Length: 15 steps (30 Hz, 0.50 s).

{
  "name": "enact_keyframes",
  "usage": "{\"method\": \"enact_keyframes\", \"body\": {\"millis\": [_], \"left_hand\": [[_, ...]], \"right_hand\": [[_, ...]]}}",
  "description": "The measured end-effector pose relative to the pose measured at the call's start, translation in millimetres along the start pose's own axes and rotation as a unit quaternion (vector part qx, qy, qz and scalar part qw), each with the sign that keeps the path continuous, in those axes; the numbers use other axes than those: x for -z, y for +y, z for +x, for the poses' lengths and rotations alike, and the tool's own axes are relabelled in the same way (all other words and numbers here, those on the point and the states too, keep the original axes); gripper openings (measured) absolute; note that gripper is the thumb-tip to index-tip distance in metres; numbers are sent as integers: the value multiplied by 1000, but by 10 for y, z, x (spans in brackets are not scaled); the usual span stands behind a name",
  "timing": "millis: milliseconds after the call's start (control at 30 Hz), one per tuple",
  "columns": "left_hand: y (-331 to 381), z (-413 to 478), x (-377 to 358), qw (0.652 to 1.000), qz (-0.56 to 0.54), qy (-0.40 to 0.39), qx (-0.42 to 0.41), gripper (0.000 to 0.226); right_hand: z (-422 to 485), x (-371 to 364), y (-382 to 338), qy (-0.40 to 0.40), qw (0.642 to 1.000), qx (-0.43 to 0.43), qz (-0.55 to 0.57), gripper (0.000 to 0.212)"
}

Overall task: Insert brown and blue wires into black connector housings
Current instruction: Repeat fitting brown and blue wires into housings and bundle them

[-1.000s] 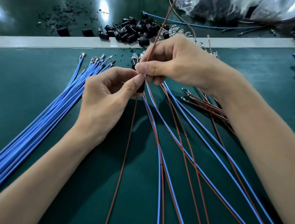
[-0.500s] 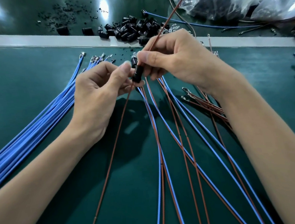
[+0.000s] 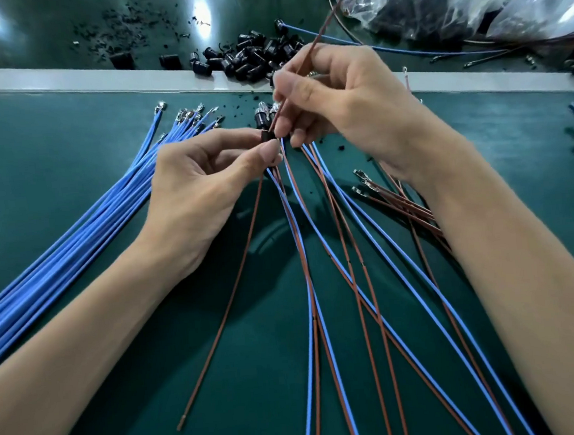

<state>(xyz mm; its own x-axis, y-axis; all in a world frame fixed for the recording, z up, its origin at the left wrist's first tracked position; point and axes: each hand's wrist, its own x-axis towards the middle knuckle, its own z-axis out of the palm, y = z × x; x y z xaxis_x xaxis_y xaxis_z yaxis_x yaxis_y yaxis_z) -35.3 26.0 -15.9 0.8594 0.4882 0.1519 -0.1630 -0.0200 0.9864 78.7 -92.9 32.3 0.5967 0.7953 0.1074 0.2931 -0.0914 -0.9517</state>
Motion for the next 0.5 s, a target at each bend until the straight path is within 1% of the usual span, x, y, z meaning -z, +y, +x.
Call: {"method": "enact_keyframes", "body": {"millis": [67, 133, 300, 367, 467, 500], "left_hand": [[0, -10, -7, 1000, -10, -2, 5, 16], [-2, -19, -14, 1000, -26, -6, 10, 13], [9, -23, -21, 1000, -5, -6, -5, 17], [7, -18, -27, 1000, 1, -3, -7, 17], [8, -12, -32, 1000, -1, 1, -8, 14], [8, -13, -35, 1000, 2, 0, -11, 14]], "right_hand": [[6, -9, -3, 8, 1000, 11, -12, 16], [10, -26, 7, 6, 999, 18, -36, 15], [17, -63, 27, -26, 995, 13, -91, 12], [3, -45, 6, -19, 997, 8, -78, 11], [-10, 6, -25, 39, 999, 17, 2, 16], [-9, 14, -27, 59, 998, 27, 8, 17]]}}
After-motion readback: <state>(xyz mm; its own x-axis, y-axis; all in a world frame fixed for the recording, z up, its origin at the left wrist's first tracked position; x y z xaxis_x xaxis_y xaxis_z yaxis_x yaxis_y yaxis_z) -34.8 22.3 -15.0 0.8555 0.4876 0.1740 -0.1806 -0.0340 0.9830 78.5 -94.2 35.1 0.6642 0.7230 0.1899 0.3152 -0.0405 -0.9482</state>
